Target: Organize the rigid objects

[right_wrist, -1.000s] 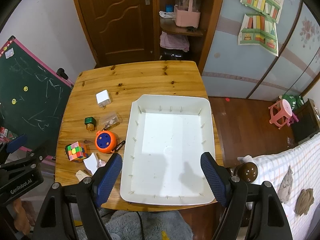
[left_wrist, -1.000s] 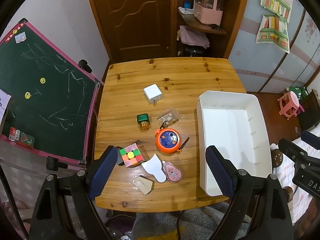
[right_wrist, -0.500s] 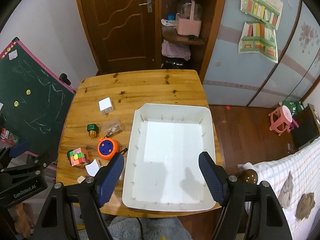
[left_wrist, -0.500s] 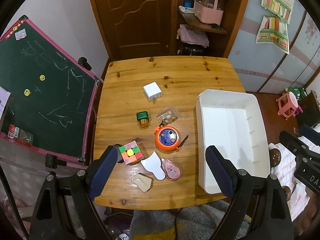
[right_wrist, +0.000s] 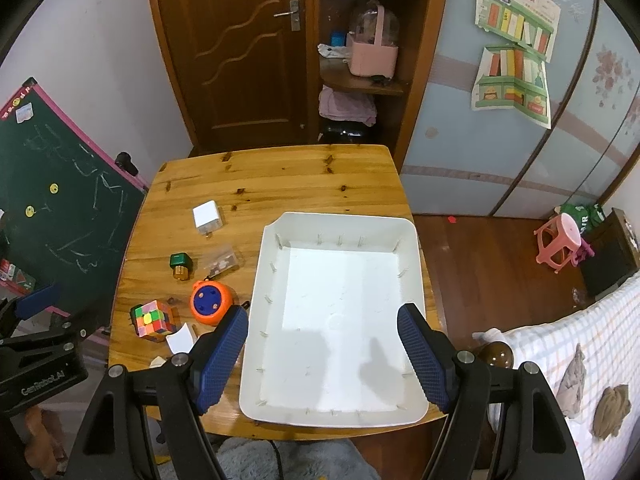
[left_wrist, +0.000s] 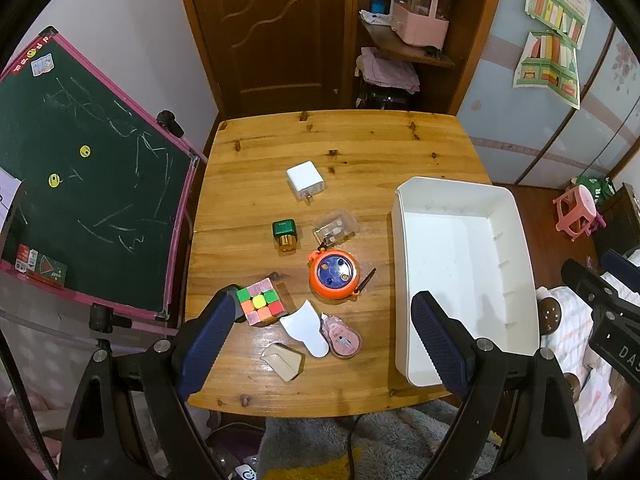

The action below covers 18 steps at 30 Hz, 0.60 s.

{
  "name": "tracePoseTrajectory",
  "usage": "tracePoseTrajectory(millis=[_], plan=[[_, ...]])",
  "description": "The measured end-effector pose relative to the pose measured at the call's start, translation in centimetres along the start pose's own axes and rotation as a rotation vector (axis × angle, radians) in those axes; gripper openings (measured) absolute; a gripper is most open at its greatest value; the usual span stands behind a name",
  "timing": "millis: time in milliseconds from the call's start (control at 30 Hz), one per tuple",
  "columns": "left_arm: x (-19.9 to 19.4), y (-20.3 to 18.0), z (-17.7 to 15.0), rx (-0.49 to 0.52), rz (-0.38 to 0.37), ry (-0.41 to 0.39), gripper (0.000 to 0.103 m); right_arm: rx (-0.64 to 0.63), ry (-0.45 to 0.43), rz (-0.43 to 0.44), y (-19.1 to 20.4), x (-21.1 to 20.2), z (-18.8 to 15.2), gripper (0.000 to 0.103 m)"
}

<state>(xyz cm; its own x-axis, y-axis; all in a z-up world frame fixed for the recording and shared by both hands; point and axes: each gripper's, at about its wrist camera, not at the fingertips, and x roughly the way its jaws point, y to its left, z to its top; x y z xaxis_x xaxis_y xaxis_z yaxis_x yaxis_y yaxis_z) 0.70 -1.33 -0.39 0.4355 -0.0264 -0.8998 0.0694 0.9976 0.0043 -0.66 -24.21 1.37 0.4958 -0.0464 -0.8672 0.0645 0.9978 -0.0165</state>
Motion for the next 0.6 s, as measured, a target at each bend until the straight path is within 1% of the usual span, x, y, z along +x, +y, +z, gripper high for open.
tracePoseTrajectory(millis=[600], plan=[[0.6,-1.1,-0.2,-0.005,0.007,0.018,0.091,0.045,0.020,-0.010,-2.2,0.8,-0.6,0.078]])
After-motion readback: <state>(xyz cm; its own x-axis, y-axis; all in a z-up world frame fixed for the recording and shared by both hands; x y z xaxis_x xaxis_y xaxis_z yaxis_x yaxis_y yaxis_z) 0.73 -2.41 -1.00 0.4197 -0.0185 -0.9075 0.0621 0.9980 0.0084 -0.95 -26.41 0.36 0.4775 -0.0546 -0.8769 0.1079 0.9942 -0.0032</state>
